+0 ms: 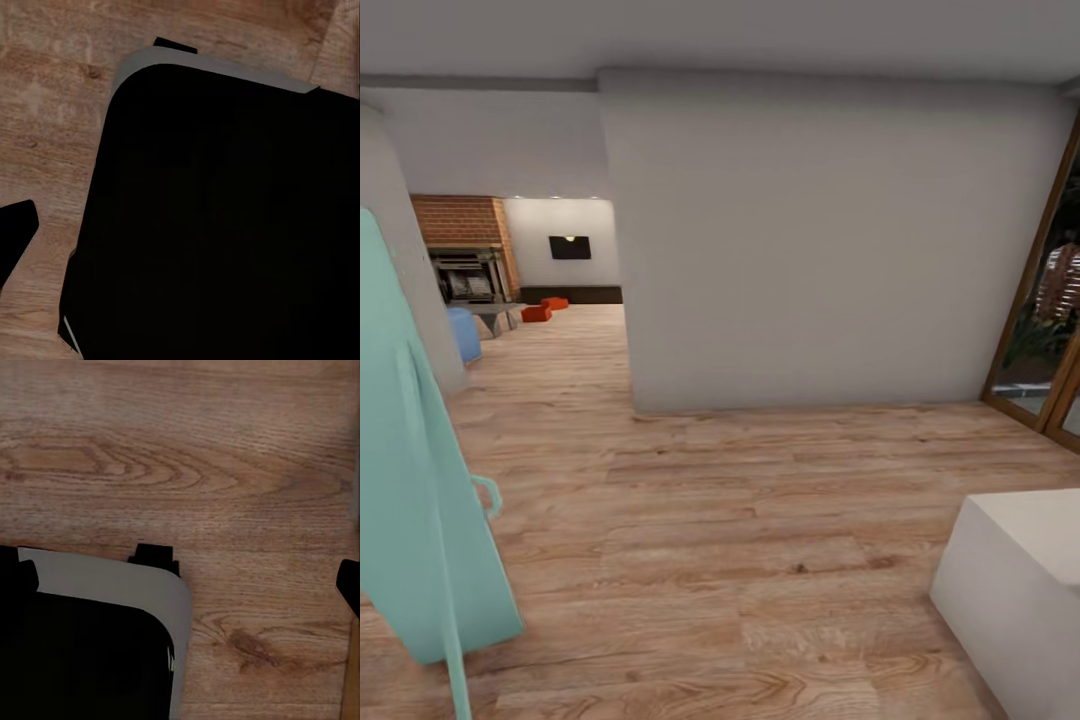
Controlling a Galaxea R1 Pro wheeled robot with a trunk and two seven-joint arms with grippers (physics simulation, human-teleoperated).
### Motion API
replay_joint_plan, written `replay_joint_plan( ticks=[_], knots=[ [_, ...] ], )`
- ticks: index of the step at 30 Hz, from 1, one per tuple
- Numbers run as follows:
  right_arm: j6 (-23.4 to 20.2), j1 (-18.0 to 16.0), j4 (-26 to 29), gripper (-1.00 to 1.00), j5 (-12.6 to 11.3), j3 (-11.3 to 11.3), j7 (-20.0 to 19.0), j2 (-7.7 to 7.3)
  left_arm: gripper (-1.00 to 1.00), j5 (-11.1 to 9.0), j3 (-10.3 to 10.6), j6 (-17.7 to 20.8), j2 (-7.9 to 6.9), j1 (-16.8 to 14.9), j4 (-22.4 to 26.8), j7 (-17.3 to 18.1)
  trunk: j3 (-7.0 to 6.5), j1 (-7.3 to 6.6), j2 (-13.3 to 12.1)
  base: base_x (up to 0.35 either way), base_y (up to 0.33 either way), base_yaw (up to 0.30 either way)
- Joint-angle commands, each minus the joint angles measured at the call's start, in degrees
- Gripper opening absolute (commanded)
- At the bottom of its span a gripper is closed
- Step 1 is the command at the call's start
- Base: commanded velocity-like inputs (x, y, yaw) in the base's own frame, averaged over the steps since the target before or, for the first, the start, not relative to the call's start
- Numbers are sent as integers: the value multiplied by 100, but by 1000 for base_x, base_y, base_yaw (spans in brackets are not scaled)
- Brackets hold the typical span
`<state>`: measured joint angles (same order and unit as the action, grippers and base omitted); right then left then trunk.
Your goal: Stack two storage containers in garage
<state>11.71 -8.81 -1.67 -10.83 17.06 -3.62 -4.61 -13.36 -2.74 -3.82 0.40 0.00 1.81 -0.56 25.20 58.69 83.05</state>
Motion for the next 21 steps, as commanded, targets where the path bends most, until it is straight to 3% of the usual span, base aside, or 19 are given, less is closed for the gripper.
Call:
replay_joint_plan(
  ticks=[1, 21],
  knots=[
    [34, -9, -18, 100, -60, 34, -38, -2, 100, -9, -25, -12, 3, 0, 4, -6, 5, 3, 2, 326, 0, 0],
    [31, -7, -18, 100, -90, 3, -28, 1, 100, 0, -16, -5, 5, 0, -5, 1, 5, 3, 2, 326, 0, 0]
  ],
)
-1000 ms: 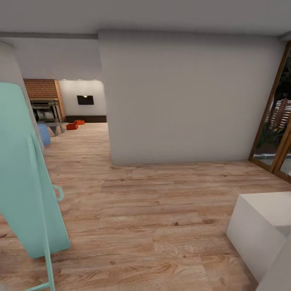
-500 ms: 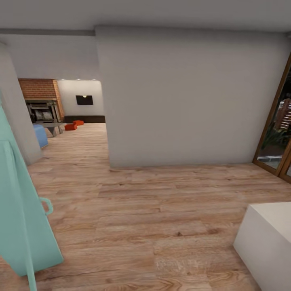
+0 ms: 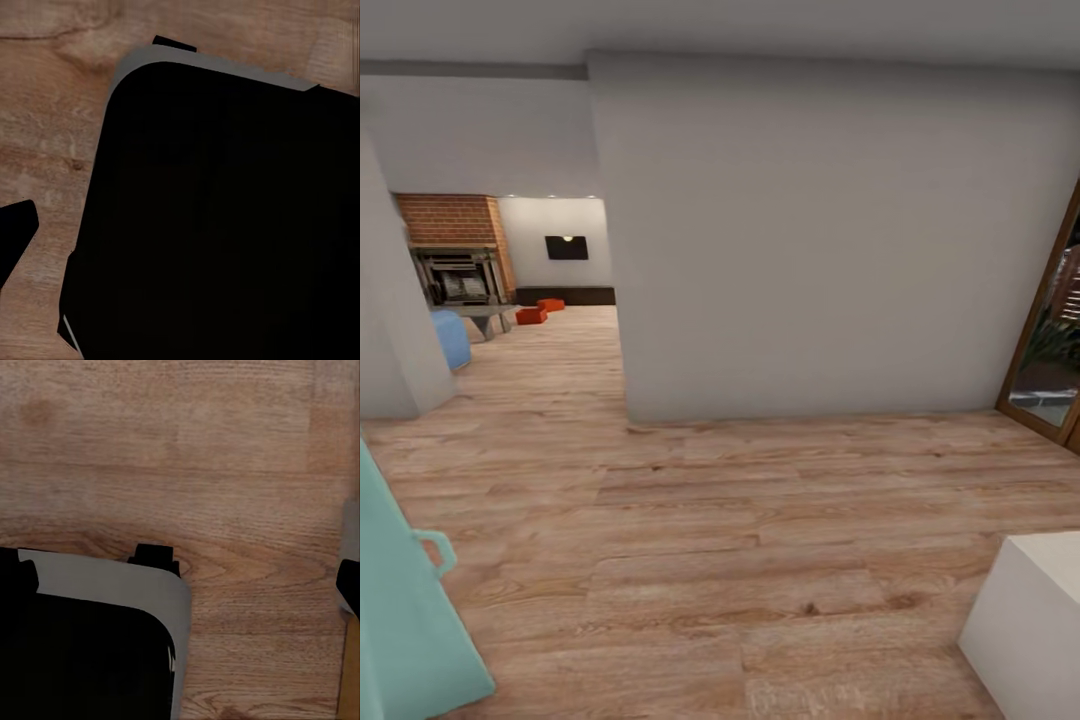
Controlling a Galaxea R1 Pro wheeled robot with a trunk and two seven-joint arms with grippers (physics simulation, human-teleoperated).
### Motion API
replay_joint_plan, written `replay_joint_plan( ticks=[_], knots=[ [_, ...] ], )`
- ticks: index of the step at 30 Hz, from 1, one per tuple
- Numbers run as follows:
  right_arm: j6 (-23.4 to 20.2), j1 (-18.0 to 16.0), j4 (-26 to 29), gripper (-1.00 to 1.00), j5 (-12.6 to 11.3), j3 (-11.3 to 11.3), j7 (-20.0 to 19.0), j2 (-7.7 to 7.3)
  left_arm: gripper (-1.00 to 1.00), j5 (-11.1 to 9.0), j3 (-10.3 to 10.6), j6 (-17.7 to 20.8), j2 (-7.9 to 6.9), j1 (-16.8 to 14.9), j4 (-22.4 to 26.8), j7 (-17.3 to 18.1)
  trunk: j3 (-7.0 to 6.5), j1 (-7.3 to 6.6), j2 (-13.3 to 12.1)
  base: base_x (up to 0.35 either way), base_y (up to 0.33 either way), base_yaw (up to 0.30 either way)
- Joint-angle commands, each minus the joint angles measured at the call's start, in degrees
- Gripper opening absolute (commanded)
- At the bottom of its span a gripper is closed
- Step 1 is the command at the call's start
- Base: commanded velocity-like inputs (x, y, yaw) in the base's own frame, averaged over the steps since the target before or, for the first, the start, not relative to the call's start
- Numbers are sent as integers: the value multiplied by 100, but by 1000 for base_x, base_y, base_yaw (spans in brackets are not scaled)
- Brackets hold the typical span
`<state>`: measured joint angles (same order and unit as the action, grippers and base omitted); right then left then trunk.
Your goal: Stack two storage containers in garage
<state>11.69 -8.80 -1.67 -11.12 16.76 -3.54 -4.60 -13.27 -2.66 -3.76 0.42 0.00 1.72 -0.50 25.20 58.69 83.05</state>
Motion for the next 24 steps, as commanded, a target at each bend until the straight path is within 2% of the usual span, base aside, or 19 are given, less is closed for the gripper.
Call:
replay_joint_plan(
  ticks=[1, 12, 21, 24],
  knots=[
    [35, -7, -18, 100, -68, 27, -34, 1, 100, -9, -24, -11, 2, 0, 4, -4, 5, 3, 2, 326, 0, 0],
    [35, -7, -18, 100, -79, 16, -35, 0, 100, -9, -24, -11, -7, 0, 4, -3, 5, 3, 2, 326, 0, 8],
    [44, -8, -18, 100, -84, 7, -32, -26, 100, -9, -24, -19, 1, 0, 4, -4, 5, 3, 2, 326, 0, 235],
    [39, -8, -18, 100, -84, 16, -32, -33, 100, -9, -25, -20, 2, 0, 4, -3, 5, 3, 2, 326, 0, 94]
  ],
)
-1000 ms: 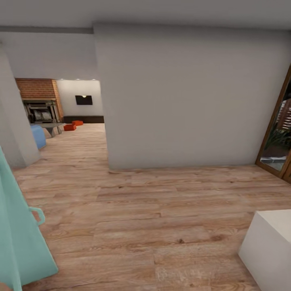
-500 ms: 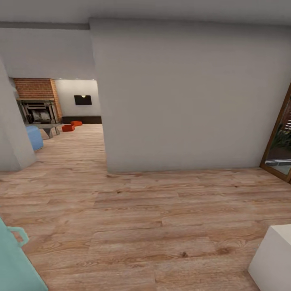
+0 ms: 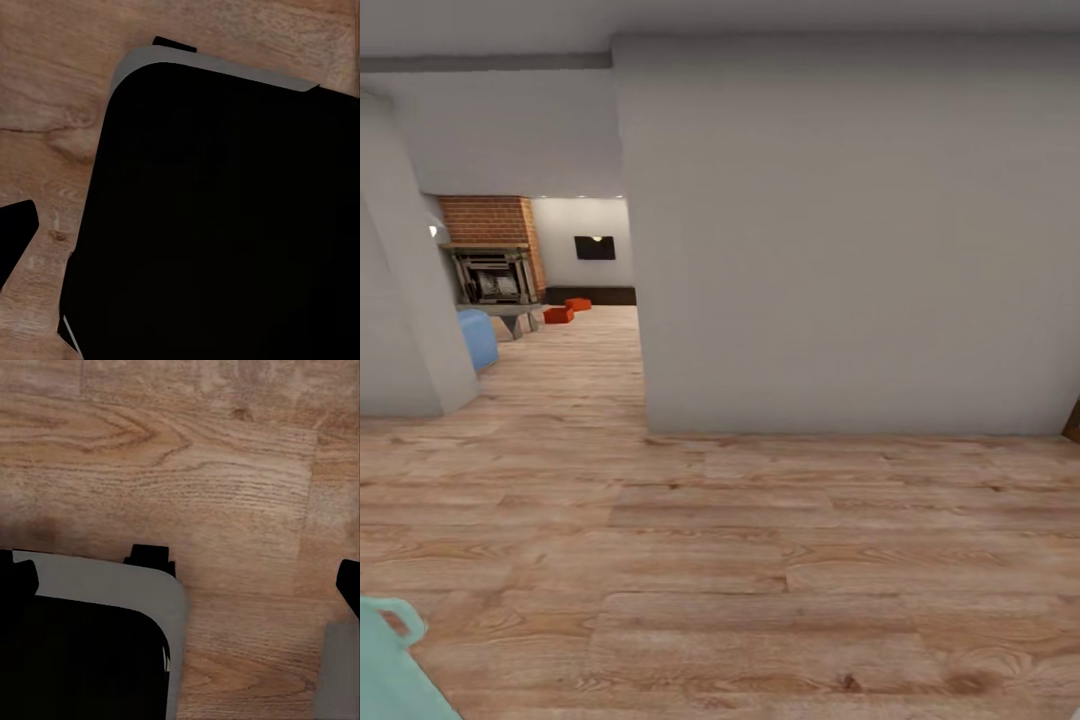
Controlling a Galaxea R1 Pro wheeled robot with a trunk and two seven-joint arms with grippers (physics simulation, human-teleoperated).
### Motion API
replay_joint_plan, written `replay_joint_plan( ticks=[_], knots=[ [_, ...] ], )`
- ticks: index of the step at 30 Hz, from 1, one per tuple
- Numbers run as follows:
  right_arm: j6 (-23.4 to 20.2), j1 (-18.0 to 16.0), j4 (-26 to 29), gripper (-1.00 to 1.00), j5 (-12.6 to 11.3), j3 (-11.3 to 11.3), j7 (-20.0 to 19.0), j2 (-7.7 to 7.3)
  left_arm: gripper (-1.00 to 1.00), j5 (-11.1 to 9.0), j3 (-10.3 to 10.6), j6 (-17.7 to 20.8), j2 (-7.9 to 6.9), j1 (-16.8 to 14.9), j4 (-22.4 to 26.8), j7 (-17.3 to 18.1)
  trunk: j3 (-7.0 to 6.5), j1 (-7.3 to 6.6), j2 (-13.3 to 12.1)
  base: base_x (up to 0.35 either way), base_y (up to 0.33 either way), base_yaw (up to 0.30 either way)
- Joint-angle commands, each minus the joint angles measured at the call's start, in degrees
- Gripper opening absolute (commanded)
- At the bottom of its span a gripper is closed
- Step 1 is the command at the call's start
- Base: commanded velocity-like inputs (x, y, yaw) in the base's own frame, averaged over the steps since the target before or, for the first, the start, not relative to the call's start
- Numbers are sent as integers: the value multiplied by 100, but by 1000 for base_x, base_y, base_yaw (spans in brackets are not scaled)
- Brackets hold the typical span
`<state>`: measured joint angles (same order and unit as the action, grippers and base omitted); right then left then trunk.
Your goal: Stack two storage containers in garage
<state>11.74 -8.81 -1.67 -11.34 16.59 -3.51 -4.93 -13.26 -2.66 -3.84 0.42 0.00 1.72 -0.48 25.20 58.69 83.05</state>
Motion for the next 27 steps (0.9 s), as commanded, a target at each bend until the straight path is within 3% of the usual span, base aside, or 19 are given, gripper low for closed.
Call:
replay_joint_plan(
  ticks=[1, 27],
  knots=[
    [33, -7, -18, 100, -61, 34, -35, -2, 100, -9, -24, -11, 2, 0, 4, -5, 5, 3, 2, 326, 0, 45],
    [30, -8, -18, 100, -61, 39, -37, -30, 100, -9, -24, -49, 2, 0, 4, -5, 5, 3, 2, 326, 0, 3]
  ],
)
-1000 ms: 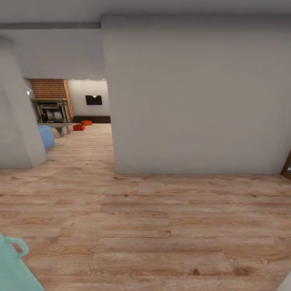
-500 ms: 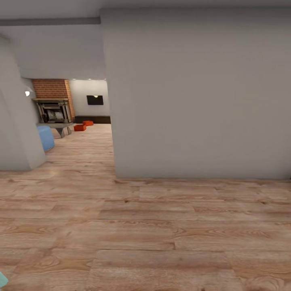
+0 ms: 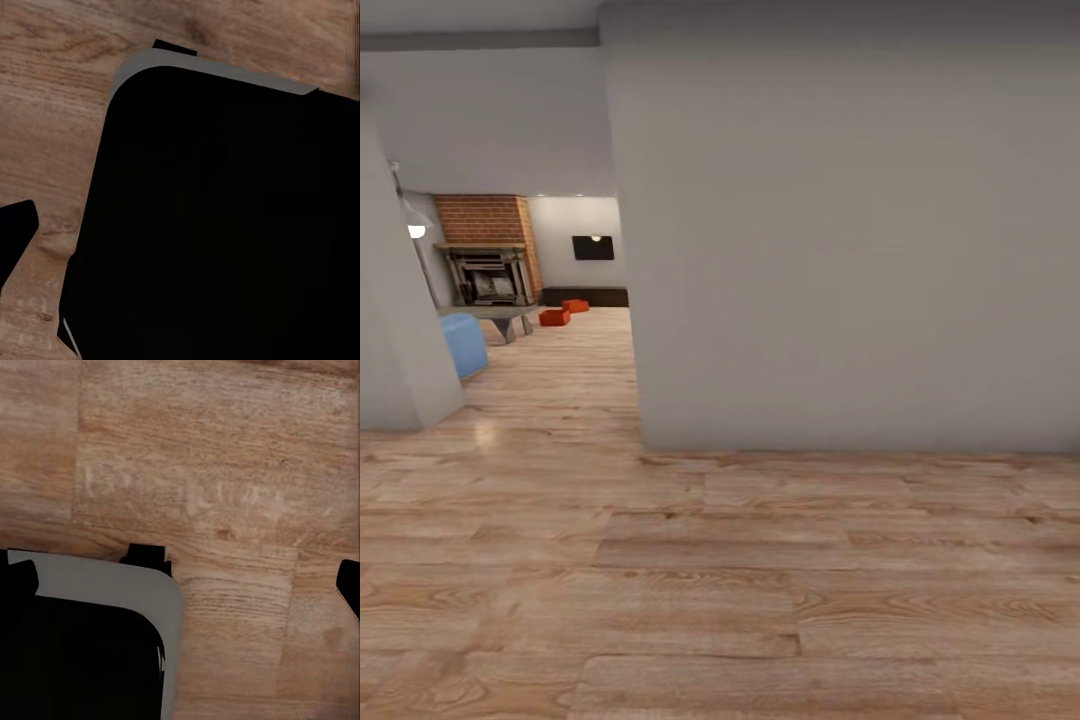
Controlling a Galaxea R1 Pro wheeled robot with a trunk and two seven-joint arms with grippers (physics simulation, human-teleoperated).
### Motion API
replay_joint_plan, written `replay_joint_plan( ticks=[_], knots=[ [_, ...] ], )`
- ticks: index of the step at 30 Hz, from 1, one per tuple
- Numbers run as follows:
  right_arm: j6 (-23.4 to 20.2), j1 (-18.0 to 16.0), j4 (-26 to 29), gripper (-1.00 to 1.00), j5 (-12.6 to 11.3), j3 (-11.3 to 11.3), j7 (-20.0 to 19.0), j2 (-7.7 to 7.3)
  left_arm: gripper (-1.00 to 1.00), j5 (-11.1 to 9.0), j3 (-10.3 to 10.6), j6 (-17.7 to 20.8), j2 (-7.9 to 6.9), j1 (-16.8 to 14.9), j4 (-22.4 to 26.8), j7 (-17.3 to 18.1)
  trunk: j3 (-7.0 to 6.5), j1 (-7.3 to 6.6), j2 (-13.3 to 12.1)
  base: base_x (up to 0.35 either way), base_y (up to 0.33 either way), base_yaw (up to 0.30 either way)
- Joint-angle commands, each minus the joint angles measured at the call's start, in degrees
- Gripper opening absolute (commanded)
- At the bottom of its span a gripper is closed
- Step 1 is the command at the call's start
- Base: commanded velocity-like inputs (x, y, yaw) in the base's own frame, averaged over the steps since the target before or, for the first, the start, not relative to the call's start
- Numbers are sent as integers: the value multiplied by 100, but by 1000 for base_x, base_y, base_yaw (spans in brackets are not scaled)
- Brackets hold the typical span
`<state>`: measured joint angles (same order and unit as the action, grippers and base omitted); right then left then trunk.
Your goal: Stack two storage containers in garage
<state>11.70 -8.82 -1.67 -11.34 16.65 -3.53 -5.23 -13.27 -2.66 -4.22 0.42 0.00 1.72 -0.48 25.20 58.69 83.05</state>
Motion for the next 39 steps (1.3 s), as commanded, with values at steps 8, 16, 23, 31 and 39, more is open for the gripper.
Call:
replay_joint_plan(
  ticks=[8, 16, 23, 31, 39],
  knots=[
    [33, -7, -18, 100, -62, 23, -34, 5, 100, -9, -27, -13, 2, 0, 4, -5, 5, 3, 2, 326, 0, 0],
    [36, -6, -18, 100, -53, 31, -34, 6, 100, -9, -25, -9, 2, 0, 4, -5, 5, 3, 2, 326, 0, 0],
    [52, -6, -18, 100, -53, 29, -34, -2, 100, -9, -24, -9, 2, 0, 4, -5, 5, 3, 2, 326, 0, 54],
    [52, -6, -18, 100, -53, 31, 24, 5, 100, -9, -24, 7, 2, 0, 4, -5, 5, 3, 2, 326, 0, 251],
    [51, -7, -18, 100, -53, 24, 27, -2, 100, -9, -24, 1, 2, 0, 4, -5, 5, 3, 2, 326, 0, 272]
  ],
)
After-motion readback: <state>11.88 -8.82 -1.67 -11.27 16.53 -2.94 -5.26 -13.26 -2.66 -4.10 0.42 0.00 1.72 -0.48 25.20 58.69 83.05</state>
